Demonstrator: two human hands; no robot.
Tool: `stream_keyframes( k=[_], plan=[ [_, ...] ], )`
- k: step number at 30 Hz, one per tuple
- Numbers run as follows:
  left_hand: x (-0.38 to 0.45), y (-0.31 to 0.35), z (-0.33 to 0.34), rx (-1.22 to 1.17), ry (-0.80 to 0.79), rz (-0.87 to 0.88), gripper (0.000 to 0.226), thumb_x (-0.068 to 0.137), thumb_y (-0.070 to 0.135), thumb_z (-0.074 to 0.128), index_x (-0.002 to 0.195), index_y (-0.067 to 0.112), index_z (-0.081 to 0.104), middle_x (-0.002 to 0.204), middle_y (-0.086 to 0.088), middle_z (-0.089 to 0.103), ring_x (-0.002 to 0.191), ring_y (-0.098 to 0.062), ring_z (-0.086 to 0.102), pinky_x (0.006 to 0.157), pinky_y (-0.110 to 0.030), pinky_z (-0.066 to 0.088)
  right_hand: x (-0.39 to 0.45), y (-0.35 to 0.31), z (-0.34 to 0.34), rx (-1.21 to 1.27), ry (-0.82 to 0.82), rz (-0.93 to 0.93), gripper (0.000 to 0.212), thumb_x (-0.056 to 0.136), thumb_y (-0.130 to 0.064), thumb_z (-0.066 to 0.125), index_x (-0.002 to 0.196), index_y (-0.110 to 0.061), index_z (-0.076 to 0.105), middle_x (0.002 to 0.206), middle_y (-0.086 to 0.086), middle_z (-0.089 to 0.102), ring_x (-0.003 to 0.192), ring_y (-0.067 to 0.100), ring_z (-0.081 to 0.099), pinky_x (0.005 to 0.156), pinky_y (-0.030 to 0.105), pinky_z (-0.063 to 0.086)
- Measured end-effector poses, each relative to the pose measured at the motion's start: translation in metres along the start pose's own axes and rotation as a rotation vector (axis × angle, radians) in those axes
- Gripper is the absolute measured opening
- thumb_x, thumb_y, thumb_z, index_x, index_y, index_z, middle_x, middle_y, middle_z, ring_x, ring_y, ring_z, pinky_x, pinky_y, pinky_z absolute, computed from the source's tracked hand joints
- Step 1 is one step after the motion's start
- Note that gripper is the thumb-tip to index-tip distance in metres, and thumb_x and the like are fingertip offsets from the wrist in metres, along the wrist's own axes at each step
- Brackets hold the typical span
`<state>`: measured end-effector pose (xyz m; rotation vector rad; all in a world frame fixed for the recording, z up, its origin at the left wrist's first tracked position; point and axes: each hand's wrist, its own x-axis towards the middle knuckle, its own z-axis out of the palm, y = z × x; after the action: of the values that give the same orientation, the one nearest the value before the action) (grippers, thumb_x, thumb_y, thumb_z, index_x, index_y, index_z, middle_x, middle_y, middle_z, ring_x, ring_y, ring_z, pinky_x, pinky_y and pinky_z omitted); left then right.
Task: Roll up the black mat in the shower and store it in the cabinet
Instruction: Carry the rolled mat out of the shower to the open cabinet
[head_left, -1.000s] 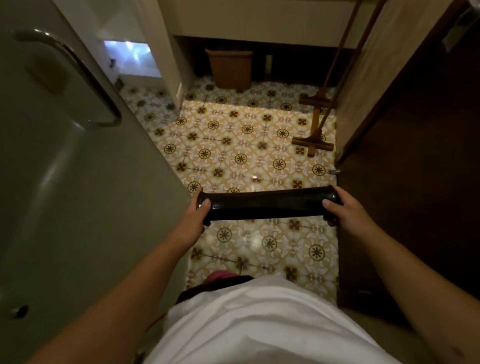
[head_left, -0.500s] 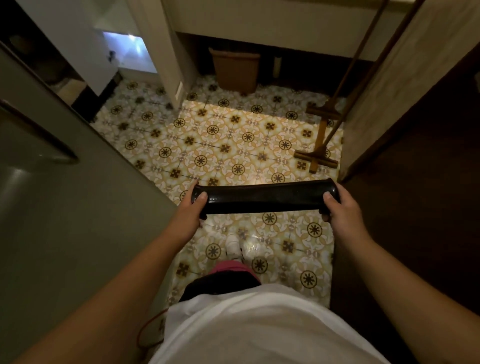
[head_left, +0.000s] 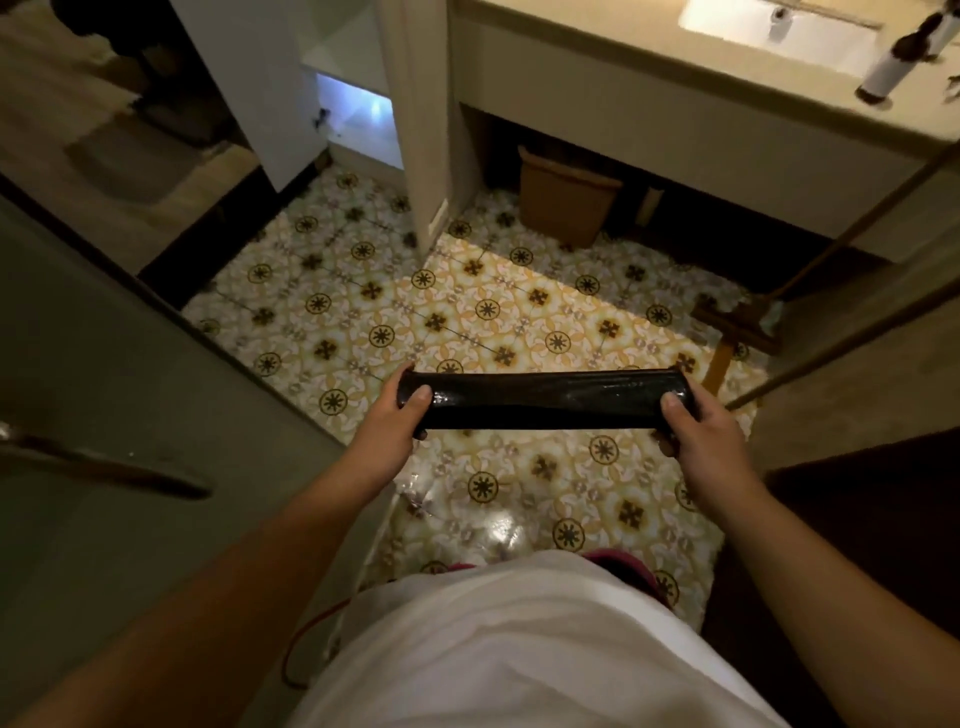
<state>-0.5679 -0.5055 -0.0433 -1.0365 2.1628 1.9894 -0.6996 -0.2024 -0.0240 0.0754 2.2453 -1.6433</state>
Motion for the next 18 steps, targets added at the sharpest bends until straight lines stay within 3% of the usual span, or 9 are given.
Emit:
stream_keyframes(
  k=[2, 5, 10, 13, 16, 18],
  plan=[
    [0.014, 0.008, -0.003, -0.037, 0.034, 0.009, 0.046, 0.098, 0.036, 0.047, 0.143, 0.035, 0.036, 0.112, 0.014, 0.056, 0.084, -0.007, 0.059, 0.054, -0.013, 0.045, 0.03, -0.013, 0.001, -0.092, -0.038, -0.029, 0.03, 0.097, -0.032, 0.051, 0.126, -0.03, 0.058, 0.103, 0.003, 0.067, 0.076, 0.016, 0.063, 0.055, 0.024, 0.05],
    [0.041, 0.016, -0.003, -0.063, 0.112, 0.005, 0.046, 0.098, 0.03, 0.05, 0.143, 0.028, 0.039, 0.108, 0.007, 0.056, 0.073, -0.008, 0.058, 0.05, -0.013, 0.044, 0.082, -0.027, 0.009, -0.151, -0.121, -0.065, 0.027, 0.096, -0.032, 0.053, 0.123, -0.031, 0.058, 0.09, 0.002, 0.066, 0.059, 0.006, 0.059, 0.044, 0.017, 0.045],
    [0.106, 0.036, -0.008, -0.084, 0.234, -0.032, 0.049, 0.097, 0.03, 0.051, 0.144, 0.026, 0.038, 0.123, -0.007, 0.053, 0.078, -0.013, 0.057, 0.047, -0.012, 0.043, 0.191, -0.048, 0.04, -0.157, -0.319, -0.079, 0.031, 0.095, -0.023, 0.057, 0.126, -0.026, 0.056, 0.09, 0.002, 0.065, 0.061, 0.006, 0.06, 0.052, 0.02, 0.05],
    [0.143, 0.056, -0.009, -0.111, 0.357, -0.066, 0.05, 0.097, 0.033, 0.052, 0.144, 0.027, 0.039, 0.125, -0.003, 0.052, 0.081, -0.014, 0.059, 0.047, -0.012, 0.043, 0.26, -0.073, 0.063, -0.146, -0.422, -0.075, 0.028, 0.094, -0.022, 0.059, 0.119, -0.034, 0.057, 0.089, 0.0, 0.065, 0.061, 0.007, 0.061, 0.053, 0.022, 0.051],
    [0.171, 0.078, -0.012, -0.144, 0.454, -0.097, 0.051, 0.096, 0.037, 0.052, 0.145, 0.029, 0.038, 0.12, 0.005, 0.053, 0.08, -0.013, 0.062, 0.049, -0.012, 0.043, 0.323, -0.105, 0.086, -0.166, -0.547, -0.093, 0.025, 0.094, -0.022, 0.06, 0.118, -0.03, 0.06, 0.087, -0.001, 0.066, 0.063, 0.011, 0.061, 0.056, 0.029, 0.051],
    [0.189, 0.092, -0.016, -0.184, 0.496, -0.11, 0.053, 0.096, 0.04, 0.052, 0.146, 0.03, 0.036, 0.116, 0.011, 0.055, 0.081, -0.012, 0.062, 0.052, -0.011, 0.044, 0.36, -0.13, 0.105, -0.187, -0.619, -0.124, 0.023, 0.093, -0.022, 0.061, 0.112, -0.034, 0.062, 0.082, -0.005, 0.067, 0.063, 0.01, 0.062, 0.054, 0.025, 0.051]
  ],
)
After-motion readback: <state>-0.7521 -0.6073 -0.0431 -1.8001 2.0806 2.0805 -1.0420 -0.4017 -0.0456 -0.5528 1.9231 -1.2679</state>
